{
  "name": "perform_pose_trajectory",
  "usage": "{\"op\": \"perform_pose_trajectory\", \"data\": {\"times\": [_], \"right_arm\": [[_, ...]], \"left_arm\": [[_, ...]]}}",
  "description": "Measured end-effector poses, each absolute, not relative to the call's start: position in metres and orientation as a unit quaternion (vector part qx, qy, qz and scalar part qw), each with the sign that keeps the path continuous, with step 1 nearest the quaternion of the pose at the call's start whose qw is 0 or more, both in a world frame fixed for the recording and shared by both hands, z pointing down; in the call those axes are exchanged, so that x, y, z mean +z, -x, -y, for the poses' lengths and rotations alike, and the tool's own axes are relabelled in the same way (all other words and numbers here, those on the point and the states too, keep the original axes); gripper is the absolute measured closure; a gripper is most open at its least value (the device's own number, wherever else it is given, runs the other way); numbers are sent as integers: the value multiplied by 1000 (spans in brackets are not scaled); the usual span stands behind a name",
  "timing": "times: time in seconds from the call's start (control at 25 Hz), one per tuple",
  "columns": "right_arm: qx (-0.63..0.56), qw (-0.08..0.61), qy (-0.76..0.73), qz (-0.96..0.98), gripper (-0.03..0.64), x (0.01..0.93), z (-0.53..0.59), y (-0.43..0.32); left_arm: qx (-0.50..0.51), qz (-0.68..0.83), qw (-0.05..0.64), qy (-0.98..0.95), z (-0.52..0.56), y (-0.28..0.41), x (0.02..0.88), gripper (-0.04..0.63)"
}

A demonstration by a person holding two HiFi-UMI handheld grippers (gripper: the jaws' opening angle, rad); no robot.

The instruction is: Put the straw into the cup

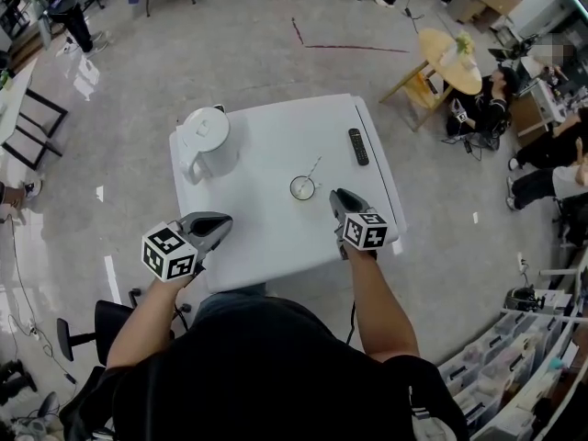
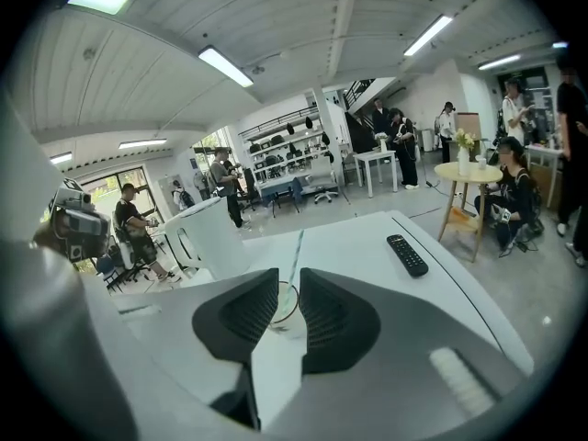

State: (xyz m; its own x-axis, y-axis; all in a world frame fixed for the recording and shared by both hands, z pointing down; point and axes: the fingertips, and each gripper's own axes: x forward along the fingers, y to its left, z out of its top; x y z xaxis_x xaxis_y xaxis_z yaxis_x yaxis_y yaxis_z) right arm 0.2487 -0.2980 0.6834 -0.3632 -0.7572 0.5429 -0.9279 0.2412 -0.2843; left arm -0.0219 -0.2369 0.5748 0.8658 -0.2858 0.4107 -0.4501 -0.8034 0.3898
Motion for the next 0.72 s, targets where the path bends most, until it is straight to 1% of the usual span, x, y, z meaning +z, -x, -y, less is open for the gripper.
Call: {"op": "perform_pose_trajectory", "data": {"times": [0.72], "right_arm": [[253,130,-556,781,520,625,240,-268]], "left_arm": [[168,161,207,-950,191,-9,547,594]]}}
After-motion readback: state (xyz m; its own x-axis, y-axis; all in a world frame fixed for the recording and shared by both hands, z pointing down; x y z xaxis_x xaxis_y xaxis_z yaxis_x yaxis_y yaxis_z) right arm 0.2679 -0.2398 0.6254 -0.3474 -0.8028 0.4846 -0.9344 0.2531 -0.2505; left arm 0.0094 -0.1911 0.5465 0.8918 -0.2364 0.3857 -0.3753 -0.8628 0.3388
